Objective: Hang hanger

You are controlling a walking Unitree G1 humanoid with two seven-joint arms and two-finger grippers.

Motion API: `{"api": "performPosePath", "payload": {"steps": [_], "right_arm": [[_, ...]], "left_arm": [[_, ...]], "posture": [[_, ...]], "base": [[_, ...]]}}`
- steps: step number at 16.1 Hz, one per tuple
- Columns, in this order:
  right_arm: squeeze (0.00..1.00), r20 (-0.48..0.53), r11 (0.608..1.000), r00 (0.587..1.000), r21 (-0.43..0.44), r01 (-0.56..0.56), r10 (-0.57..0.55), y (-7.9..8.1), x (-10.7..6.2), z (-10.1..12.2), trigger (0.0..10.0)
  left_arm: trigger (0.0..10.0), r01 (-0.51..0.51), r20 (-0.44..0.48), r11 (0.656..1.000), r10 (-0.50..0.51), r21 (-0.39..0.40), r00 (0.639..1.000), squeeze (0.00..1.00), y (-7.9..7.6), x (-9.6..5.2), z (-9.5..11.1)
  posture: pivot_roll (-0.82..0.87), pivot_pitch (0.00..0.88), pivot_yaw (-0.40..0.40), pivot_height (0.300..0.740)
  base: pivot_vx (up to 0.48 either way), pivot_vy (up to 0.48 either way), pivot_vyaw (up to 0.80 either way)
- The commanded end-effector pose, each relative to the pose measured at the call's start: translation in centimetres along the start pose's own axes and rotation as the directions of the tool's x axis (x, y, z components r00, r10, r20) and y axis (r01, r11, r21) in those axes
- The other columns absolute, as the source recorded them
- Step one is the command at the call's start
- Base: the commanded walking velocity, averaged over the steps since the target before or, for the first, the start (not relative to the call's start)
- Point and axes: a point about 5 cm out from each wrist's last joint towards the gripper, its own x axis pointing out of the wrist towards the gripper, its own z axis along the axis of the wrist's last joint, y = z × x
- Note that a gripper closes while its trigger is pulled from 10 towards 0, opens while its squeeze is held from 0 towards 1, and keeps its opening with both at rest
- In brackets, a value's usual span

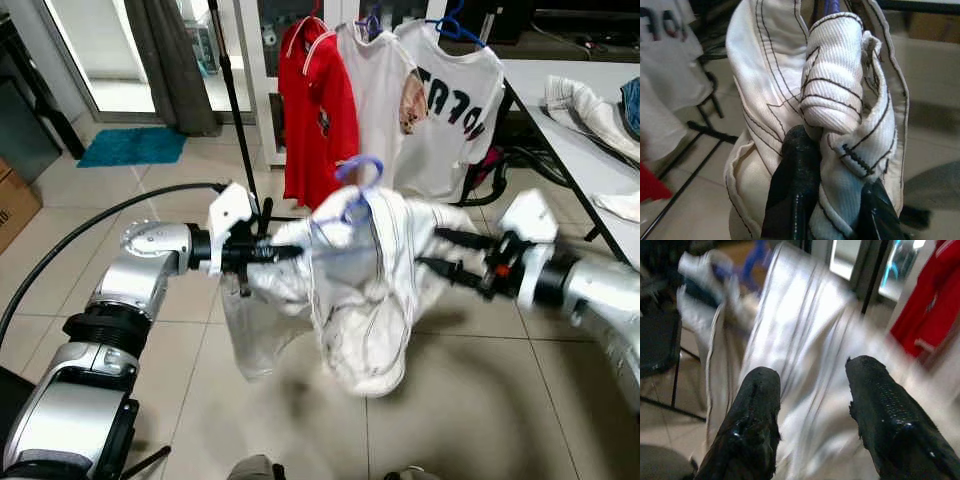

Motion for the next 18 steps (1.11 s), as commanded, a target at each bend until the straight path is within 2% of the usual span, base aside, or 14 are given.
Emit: {"api": "performPosePath", "payload": {"steps": [1,2,5,7,8,9,11,12,13,15,16,17,18], "right_arm": [[1.0,0.047,0.999,0.999,-0.044,-0.015,0.017,-0.6,0.0,1.3,10.0],[1.0,0.046,0.994,0.996,-0.075,-0.077,0.08,-0.5,0.3,2.0,10.0],[1.0,0.038,0.985,0.989,-0.106,-0.137,0.142,-0.3,1.1,2.6,10.0],[1.0,0.011,0.966,0.974,-0.128,-0.224,0.227,0.5,2.0,2.6,10.0],[0.96,-0.021,0.947,0.957,-0.141,-0.29,0.29,1.2,2.4,2.3,10.0],[0.0,-0.039,0.932,0.943,-0.145,-0.332,0.33,1.6,2.7,2.0,10.0],[0.0,-0.053,0.91,0.92,-0.135,-0.391,0.388,2.0,2.9,1.8,10.0],[0.0,-0.063,0.895,0.903,-0.125,-0.429,0.424,2.2,2.9,1.8,5.3],[0.0,-0.067,0.889,0.897,-0.122,-0.442,0.437,2.3,2.9,1.7,4.7],[0.0,-0.072,0.863,0.871,-0.118,-0.492,0.486,2.7,2.9,1.8,7.4],[0.0,-0.069,0.871,0.879,-0.12,-0.477,0.472,2.5,3.0,1.9,10.0],[0.0,-0.069,0.902,0.909,-0.112,-0.416,0.411,1.2,3.0,2.0,10.0],[0.0,-0.074,0.903,0.91,-0.114,-0.414,0.408,1.0,2.9,2.0,10.0]], "left_arm": [[0.0,0.071,0.043,0.994,-0.075,0.082,0.996,0.0,-0.2,0.2,1.6],[0.0,0.116,0.042,0.989,-0.12,0.091,0.992,0.0,-0.6,0.5,1.7],[0.0,0.152,0.026,0.981,-0.156,0.12,0.987,0.0,-0.8,0.6,1.6],[0.0,0.162,0.044,0.977,-0.169,0.137,0.985,0.0,-0.9,0.9,2.0],[0.0,0.171,0.06,0.974,-0.181,0.147,0.982,0.0,-1.0,1.0,2.4],[0.0,0.178,0.064,0.972,-0.19,0.155,0.98,0.0,-1.1,1.1,2.5],[0.0,0.179,0.067,0.971,-0.191,0.161,0.979,0.0,-1.1,1.0,2.6],[0.0,0.177,0.069,0.971,-0.19,0.161,0.979,0.0,-1.1,0.9,2.7],[0.0,0.176,0.069,0.971,-0.189,0.161,0.979,0.0,-1.1,0.8,2.7],[0.0,0.186,0.051,0.969,-0.196,0.16,0.979,0.0,-1.1,0.7,2.5],[0.0,0.189,0.038,0.968,-0.198,0.163,0.98,0.0,-1.1,0.7,2.3],[0.0,0.191,0.026,0.968,-0.198,0.163,0.98,0.0,-1.2,0.6,2.1],[0.0,0.19,0.027,0.968,-0.197,0.162,0.98,0.0,-1.2,0.6,2.1]], "posture": [[-0.04,0.0,0.047,0.74],[-0.04,0.0,0.046,0.74],[-0.04,0.0,0.036,0.74],[-0.04,0.0,0.027,0.74],[-0.04,0.0,0.02,0.74],[-0.04,0.0,0.017,0.74],[-0.03,0.0,0.01,0.74],[-0.03,0.0,0.01,0.74],[-0.03,0.0,0.008,0.74],[-0.03,0.0,0.006,0.74],[-0.03,0.0,0.006,0.74],[-0.03,0.0,0.006,0.74],[-0.03,0.0,0.006,0.74]], "base": [[0.0,0.0,0.0],[0.0,0.0,0.0],[0.0,0.0,0.0],[0.0,0.0,0.0],[0.0,0.0,0.0],[0.0,0.0,0.0],[0.0,0.0,0.0],[0.0,0.0,0.0],[0.0,0.0,0.0],[0.0,0.0,0.0],[0.0,0.0,0.0],[0.0,0.0,0.0],[0.0,0.0,0.0]]}}
